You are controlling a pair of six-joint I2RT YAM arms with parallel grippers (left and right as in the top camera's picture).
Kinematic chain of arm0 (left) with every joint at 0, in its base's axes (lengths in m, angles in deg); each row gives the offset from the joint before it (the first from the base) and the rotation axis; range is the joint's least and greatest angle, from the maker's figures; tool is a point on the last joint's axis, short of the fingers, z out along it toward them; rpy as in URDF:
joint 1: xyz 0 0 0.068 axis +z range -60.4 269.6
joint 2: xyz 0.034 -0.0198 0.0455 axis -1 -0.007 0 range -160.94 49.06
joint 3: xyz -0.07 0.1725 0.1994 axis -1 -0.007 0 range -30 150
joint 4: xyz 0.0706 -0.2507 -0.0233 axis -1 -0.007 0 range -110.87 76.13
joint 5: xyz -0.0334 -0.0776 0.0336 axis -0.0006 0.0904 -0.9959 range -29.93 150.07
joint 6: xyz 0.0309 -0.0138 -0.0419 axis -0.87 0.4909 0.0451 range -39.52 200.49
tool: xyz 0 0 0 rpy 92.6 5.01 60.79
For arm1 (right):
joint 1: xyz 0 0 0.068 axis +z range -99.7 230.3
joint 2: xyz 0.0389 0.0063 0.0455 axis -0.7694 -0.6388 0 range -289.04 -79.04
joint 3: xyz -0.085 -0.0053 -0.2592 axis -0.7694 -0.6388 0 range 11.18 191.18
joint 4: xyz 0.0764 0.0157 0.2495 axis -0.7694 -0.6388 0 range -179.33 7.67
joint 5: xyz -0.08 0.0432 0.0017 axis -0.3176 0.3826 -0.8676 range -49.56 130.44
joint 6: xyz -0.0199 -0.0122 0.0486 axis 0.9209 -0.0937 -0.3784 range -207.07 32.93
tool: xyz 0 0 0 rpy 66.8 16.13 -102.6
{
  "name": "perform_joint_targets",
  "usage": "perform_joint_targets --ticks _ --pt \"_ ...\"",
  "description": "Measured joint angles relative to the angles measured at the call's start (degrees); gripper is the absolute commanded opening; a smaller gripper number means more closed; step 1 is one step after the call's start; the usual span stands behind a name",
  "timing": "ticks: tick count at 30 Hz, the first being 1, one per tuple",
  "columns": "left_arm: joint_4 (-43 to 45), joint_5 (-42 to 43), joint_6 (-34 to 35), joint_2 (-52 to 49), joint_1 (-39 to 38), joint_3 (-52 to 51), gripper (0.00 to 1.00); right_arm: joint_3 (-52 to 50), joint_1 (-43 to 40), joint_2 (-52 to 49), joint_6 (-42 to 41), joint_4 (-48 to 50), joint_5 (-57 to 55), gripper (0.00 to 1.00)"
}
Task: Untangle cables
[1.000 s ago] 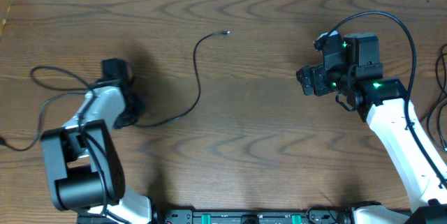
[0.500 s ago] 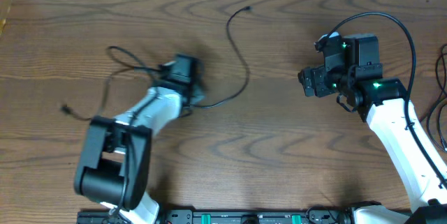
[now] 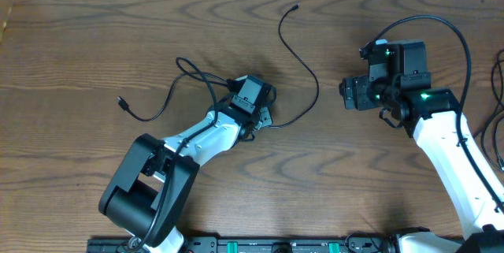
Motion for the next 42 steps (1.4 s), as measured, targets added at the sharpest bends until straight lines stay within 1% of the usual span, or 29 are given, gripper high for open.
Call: perform_joint_targets --ticks 3,4,5,7,8,12,13,17,19,22,24,29,36,42 --pt "-0.7 0.6 -2.6 0.6 0.1 0.0 0.36 0.0 0.1 -1.6 -1.3 -1.0 0.6 0.8" --pt "-1.3 0.7 -3.1 0.9 0.2 0.0 0.42 0.0 0.1 -2.3 -1.7 -1.2 0.8 0.8" --pt "-1.7 1.0 -3.8 1.5 0.4 0.0 0.54 0.0 0.3 -3.2 -2.0 -1.2 1.1 0.79" --pt "-2.9 1.2 -5.5 3.7 1.0 0.0 0.56 0.0 0.8 -5.0 -2.7 -1.1 1.7 0.78" --pt "-3.7 1.1 -5.8 5.2 1.4 0.0 0.61 0.0 1.3 -6.0 -3.3 -1.1 2.0 0.79" --pt "-9.6 -1.2 -7.1 12.6 4.4 0.0 0.72 0.0 4.3 -9.1 -6.0 0.2 2.6 0.79" --pt "-11.4 -2.2 -7.2 14.5 5.6 0.0 0.78 0.0 5.3 -10.0 -6.8 0.6 2.7 0.79" --pt "-19.2 -5.9 -8.0 19.5 11.1 0.1 0.78 0.0 9.7 -15.0 -10.8 3.6 3.1 0.77" --pt "-22.6 -7.2 -8.2 20.3 13.7 0.1 0.79 0.0 11.4 -17.0 -12.3 5.2 3.1 0.77" --pt "-26.4 -8.5 -8.2 20.3 17.3 0.1 0.78 0.0 13.8 -19.9 -14.7 6.7 2.4 0.71" --pt "-27.8 -9.0 -8.2 20.3 19.3 0.1 0.78 0.0 15.1 -21.3 -16.0 7.1 1.1 0.7" --pt "-29.8 -9.3 -8.2 20.3 23.6 0.1 0.79 0.1 17.4 -23.7 -18.1 7.2 -3.3 0.65" --pt "-30.0 -9.5 -8.8 20.3 24.8 0.1 0.79 0.2 17.7 -24.0 -20.8 7.6 -7.6 0.65" --pt "-29.9 -9.7 -9.9 20.3 24.8 0.1 0.79 0.2 17.7 -24.2 -22.1 9.1 -8.8 0.67"
